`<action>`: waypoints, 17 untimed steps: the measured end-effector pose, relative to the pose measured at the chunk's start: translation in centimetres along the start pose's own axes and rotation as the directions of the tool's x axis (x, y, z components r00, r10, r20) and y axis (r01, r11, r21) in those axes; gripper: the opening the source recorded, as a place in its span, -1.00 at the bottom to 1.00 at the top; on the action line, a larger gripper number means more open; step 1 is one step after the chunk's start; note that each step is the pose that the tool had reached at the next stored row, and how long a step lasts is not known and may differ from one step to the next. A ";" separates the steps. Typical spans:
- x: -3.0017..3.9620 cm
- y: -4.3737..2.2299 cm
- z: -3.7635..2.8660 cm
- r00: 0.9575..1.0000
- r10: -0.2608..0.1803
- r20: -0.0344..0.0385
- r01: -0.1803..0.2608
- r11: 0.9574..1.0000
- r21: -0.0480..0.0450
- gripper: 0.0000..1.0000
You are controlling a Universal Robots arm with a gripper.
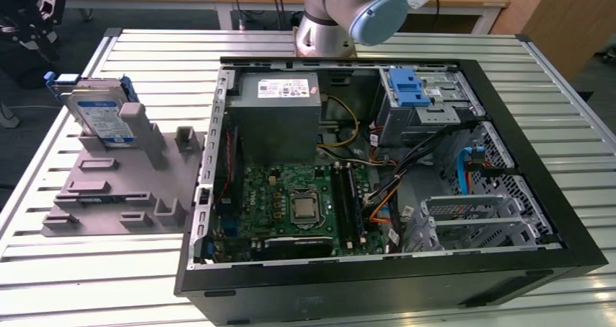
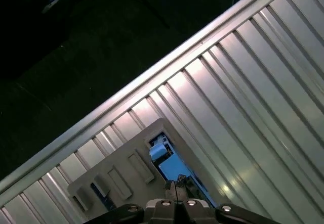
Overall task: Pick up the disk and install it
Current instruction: 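Pick up the disk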
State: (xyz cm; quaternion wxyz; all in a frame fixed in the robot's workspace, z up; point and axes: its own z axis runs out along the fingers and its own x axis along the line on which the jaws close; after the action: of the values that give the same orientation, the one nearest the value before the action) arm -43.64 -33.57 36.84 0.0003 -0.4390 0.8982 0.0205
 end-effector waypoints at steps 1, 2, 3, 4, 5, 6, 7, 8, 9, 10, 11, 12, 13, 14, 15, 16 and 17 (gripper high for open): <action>0.00 0.00 0.01 1.000 -0.018 -0.001 0.018 1.000 0.000 -0.79; 0.00 0.00 0.02 0.999 -0.036 -0.001 0.036 0.999 -0.001 -0.79; 0.00 0.00 0.03 0.999 -0.054 -0.002 0.054 0.999 -0.001 -0.79; 0.00 0.00 0.05 0.997 -0.072 -0.003 0.072 0.997 -0.001 -0.79; 0.00 0.00 0.07 0.996 -0.090 -0.003 0.090 0.996 -0.002 -0.79; 0.00 0.00 0.09 0.994 -0.108 -0.004 0.108 0.994 -0.002 -0.79; 0.00 -0.01 0.11 0.992 -0.126 -0.005 0.126 0.992 -0.003 -0.79; 0.00 -0.01 0.13 0.989 -0.145 -0.005 0.145 0.989 -0.003 -0.79; 0.00 -0.01 0.15 0.987 -0.162 -0.006 0.162 0.987 -0.004 -0.79; 0.00 -0.01 0.18 0.984 -0.180 -0.006 0.180 0.984 -0.004 -0.79; 0.00 -0.01 0.22 0.980 -0.198 -0.007 0.198 0.980 -0.004 -0.79; 0.00 -0.01 0.26 0.977 -0.215 -0.008 0.215 0.977 -0.005 -0.79; 0.00 -0.01 0.30 0.972 -0.233 -0.008 0.233 0.973 -0.005 -0.79; 0.01 -0.02 0.34 0.968 -0.252 -0.009 0.252 0.968 -0.006 -0.79; 0.01 -0.02 0.38 0.963 -0.269 -0.009 0.269 0.963 -0.006 -0.79; 0.01 -0.02 0.41 0.958 -0.287 -0.010 0.286 0.958 -0.007 -0.79; 0.01 -0.02 0.45 0.953 -0.303 -0.010 0.303 0.953 -0.007 -0.79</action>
State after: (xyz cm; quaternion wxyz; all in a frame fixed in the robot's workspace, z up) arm -43.63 -33.57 36.39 -0.0029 -0.5717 0.8202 0.0203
